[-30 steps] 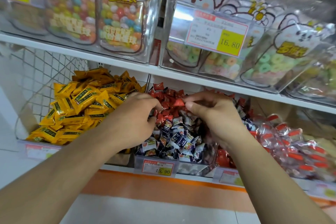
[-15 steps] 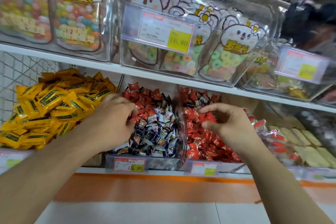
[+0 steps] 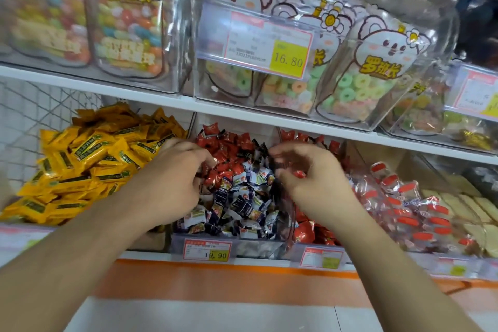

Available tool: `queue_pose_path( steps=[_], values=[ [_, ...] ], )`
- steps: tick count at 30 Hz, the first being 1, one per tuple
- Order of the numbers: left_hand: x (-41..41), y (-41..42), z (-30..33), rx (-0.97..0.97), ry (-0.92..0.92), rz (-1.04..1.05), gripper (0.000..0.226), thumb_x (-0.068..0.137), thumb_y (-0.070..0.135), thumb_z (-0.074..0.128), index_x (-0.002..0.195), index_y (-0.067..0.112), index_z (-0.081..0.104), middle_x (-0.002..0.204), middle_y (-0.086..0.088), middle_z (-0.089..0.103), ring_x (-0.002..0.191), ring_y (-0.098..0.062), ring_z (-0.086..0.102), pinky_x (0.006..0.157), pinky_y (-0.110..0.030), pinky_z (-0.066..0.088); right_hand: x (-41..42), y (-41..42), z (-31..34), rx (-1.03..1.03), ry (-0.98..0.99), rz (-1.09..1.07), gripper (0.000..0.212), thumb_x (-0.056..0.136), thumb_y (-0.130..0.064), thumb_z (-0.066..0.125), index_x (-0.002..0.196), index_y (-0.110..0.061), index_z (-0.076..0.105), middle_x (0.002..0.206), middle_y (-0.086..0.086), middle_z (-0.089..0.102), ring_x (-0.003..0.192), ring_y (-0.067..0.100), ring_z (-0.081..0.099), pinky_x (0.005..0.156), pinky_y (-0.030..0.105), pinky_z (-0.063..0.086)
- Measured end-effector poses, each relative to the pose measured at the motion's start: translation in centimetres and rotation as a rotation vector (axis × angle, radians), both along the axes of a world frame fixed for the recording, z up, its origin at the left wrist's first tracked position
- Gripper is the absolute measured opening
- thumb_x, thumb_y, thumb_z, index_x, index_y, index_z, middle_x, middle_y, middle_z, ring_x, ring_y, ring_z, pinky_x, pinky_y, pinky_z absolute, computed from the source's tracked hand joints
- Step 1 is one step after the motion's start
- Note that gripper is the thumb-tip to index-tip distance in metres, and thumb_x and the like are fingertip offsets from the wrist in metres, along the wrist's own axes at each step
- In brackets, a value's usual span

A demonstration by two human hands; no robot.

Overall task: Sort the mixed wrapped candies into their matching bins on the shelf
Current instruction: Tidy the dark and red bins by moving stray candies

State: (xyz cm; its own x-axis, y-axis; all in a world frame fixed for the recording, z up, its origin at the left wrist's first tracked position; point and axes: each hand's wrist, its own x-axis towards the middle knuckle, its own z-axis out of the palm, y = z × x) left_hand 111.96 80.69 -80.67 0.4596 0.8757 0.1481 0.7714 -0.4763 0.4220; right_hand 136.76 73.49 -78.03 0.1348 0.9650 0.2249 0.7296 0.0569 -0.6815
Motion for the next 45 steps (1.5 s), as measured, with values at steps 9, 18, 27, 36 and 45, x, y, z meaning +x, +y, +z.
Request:
queue_pose_path(
  steps=[9, 18, 27, 36, 45],
  values=[
    [-1.9, 0.7, 0.2, -0.030, -0.049, -0.002, 0.035, 0.099, 0.016, 0.062, 0.128, 0.036, 0.059, 0.142, 0.019, 0.048, 0.139, -0.005, 0.038, 0.114, -0.023, 0.029, -6.4, 6.2, -3.9, -0.125, -0.276, 0.141, 0.044, 0.092, -0.027, 0.073, 0.134, -0.029, 0.063, 0.126, -0.007, 0.070, 0.110, 0.012, 0.067, 0.094, 0.023, 0.054],
    [-2.3, 0.9, 0.2, -0.068, -0.075, -0.033, 0.034, 0.102, 0.019, 0.058, 0.133, 0.033, 0.057, 0.150, 0.018, 0.040, 0.146, -0.001, 0.023, 0.108, -0.012, 0.011, -7.5, 8.4, -6.9, -0.154, -0.315, 0.020, 0.036, 0.076, -0.042, 0.087, 0.108, -0.035, 0.071, 0.099, -0.013, 0.073, 0.089, 0.011, 0.069, 0.080, 0.036, 0.061],
    [-2.2, 0.9, 0.2, -0.080, -0.074, -0.028, 0.032, 0.102, 0.019, 0.059, 0.131, 0.032, 0.059, 0.148, 0.018, 0.042, 0.145, -0.002, 0.026, 0.114, -0.017, 0.017, -7.1, 7.1, -5.6, -0.131, -0.105, -0.002, 0.018, 0.082, -0.021, 0.087, 0.095, -0.027, 0.076, 0.081, -0.009, 0.071, 0.067, 0.009, 0.069, 0.069, 0.030, 0.061],
    [-2.0, 0.9, 0.1, -0.051, -0.059, -0.022, 0.034, 0.101, 0.015, 0.058, 0.131, 0.032, 0.059, 0.145, 0.017, 0.046, 0.143, -0.005, 0.029, 0.118, -0.024, 0.024, -5.3, 4.9, -2.7, -0.117, 0.250, -0.022, 0.028, 0.083, -0.014, 0.086, 0.104, -0.028, 0.074, 0.079, 0.002, 0.063, 0.066, 0.015, 0.062, 0.068, 0.036, 0.063],
    [-1.3, 0.9, -0.6, -0.048, -0.050, -0.022, 0.047, 0.095, 0.000, 0.055, 0.125, 0.036, 0.061, 0.144, 0.013, 0.047, 0.145, -0.007, 0.023, 0.124, -0.032, 0.025, 0.9, -1.0, 0.3, 0.016, 0.265, -0.171, 0.030, 0.082, -0.013, 0.086, 0.104, -0.027, 0.071, 0.092, 0.013, 0.067, 0.071, -0.001, 0.058, 0.065, 0.010, 0.051]
  ],
)
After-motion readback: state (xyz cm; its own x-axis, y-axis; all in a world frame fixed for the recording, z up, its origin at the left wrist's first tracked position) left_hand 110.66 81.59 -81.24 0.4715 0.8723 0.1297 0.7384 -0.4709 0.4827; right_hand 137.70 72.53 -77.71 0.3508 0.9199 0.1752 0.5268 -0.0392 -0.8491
